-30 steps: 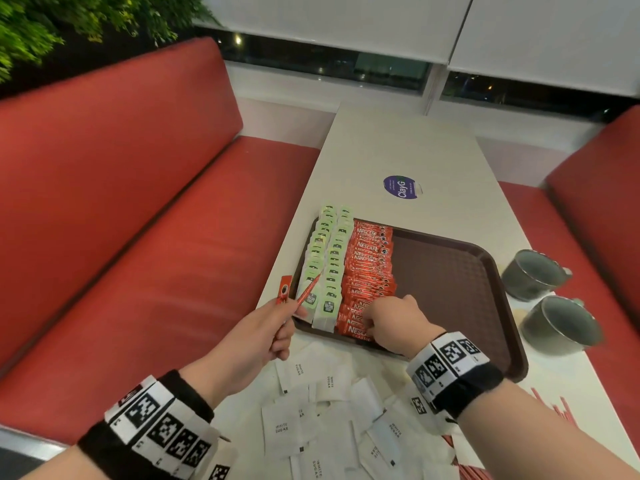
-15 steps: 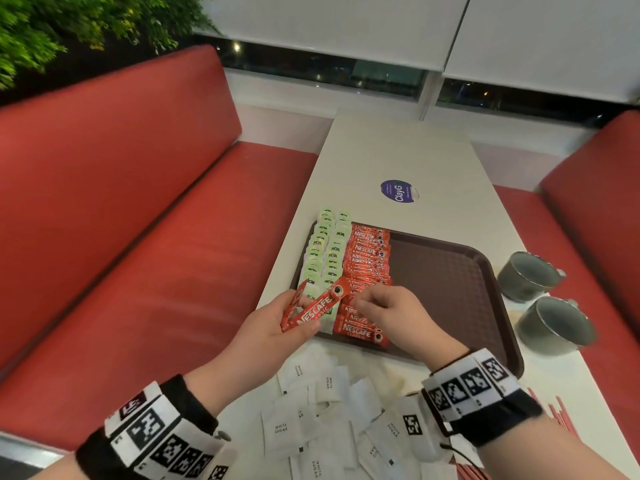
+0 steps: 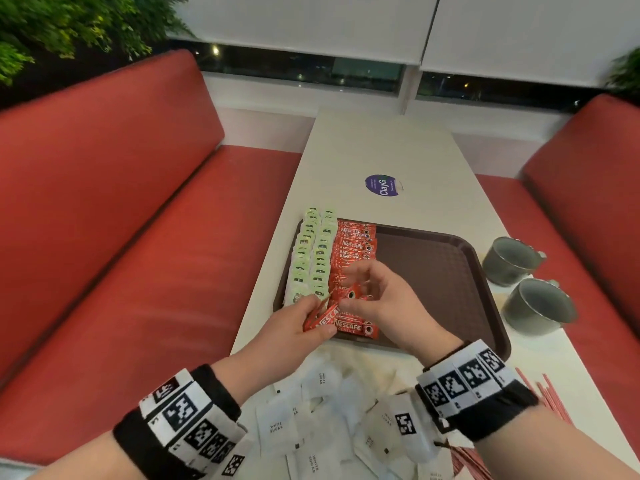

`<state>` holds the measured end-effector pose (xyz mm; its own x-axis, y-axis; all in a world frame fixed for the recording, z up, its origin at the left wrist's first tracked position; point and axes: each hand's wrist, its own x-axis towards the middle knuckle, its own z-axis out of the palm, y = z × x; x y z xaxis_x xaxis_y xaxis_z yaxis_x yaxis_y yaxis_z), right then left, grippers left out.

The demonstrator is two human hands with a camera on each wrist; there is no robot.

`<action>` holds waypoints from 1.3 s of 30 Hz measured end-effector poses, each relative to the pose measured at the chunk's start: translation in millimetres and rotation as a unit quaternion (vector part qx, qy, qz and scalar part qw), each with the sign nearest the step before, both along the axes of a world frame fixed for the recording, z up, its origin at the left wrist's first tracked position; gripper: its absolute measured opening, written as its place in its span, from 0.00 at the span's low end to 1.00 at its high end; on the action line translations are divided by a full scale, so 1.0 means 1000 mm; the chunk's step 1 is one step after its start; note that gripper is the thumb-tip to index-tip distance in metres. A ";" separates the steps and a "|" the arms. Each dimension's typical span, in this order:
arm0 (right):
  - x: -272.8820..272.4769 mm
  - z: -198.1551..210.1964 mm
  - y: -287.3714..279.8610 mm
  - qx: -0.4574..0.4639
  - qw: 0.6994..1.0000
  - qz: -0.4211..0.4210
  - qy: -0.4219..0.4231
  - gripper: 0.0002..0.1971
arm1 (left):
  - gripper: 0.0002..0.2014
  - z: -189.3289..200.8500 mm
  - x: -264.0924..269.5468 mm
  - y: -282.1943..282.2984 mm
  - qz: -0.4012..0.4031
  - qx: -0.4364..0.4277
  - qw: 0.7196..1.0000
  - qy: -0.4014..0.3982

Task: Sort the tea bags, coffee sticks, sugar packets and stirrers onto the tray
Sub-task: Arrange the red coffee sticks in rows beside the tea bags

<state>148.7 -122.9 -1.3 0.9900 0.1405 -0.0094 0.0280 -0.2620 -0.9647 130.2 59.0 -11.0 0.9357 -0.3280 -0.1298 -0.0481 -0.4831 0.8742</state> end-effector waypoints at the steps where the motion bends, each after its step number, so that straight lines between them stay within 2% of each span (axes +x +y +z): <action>1: 0.000 0.003 -0.004 -0.090 0.994 0.010 -0.053 0.13 | 0.04 0.000 0.002 0.001 -0.007 0.012 1.000 -0.002; 2: 0.000 0.005 -0.008 -0.165 0.981 0.031 -0.095 0.09 | 0.04 0.000 0.004 0.002 -0.011 0.016 1.000 -0.007; 4: 0.001 0.007 -0.015 -0.250 0.958 0.067 -0.123 0.04 | 0.05 0.000 0.009 0.003 -0.013 0.018 1.000 -0.009; 7: 0.006 -0.003 -0.023 -0.289 0.952 0.038 -0.091 0.06 | 0.06 -0.003 0.017 0.003 0.027 -0.003 0.998 0.050; 10: 0.012 -0.027 -0.026 -0.327 0.944 -0.017 -0.039 0.05 | 0.12 -0.010 0.017 0.006 0.092 -0.103 0.976 0.170; 12: 0.014 -0.042 -0.022 -0.367 0.930 -0.008 0.001 0.05 | 0.15 -0.016 0.016 0.010 0.105 -0.121 0.970 0.184; 14: 0.014 -0.053 -0.019 -0.404 0.914 0.005 0.023 0.06 | 0.14 -0.018 0.015 0.017 0.111 -0.076 0.975 0.176; 17: 0.015 -0.058 -0.016 -0.469 0.883 0.019 0.018 0.07 | 0.12 -0.017 0.011 0.030 0.094 -0.009 0.989 0.118; 23: 0.022 -0.058 -0.009 -0.558 0.829 0.051 0.001 0.08 | 0.10 -0.006 0.001 0.047 0.079 -0.019 0.996 0.024; 26: 0.021 -0.054 -0.006 -0.581 0.812 0.051 -0.004 0.08 | 0.12 -0.004 -0.001 0.050 0.090 -0.006 0.995 -0.051; 28: 0.018 -0.047 -0.005 -0.549 0.835 0.023 -0.013 0.07 | 0.15 -0.003 -0.005 0.053 0.097 -0.017 0.986 -0.132; 29: 0.016 -0.040 -0.005 -0.502 0.865 0.012 -0.010 0.07 | 0.15 -0.003 -0.007 0.056 0.089 -0.018 0.976 -0.197; 31: 0.010 -0.019 -0.004 -0.348 0.938 0.005 0.014 0.09 | 0.09 -0.002 -0.010 0.060 0.047 -0.020 0.942 -0.330; 33: -0.001 0.010 0.002 -0.190 0.981 0.026 0.042 0.11 | 0.04 0.000 -0.011 0.060 0.019 -0.020 0.908 -0.418; 35: -0.011 0.031 0.008 -0.105 0.990 0.074 0.060 0.11 | 0.03 0.001 -0.010 0.058 0.002 -0.028 0.881 -0.473; 39: -0.025 0.044 0.017 -0.072 0.984 0.147 0.071 0.05 | 0.04 0.000 -0.011 0.053 -0.025 -0.015 0.838 -0.545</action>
<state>124.0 -106.2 42.6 0.8939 0.4086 -0.1845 -0.0084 -0.3962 -0.9181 119.6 111.8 -10.9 0.4781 -0.3585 0.8018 -0.8453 -0.4357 0.3092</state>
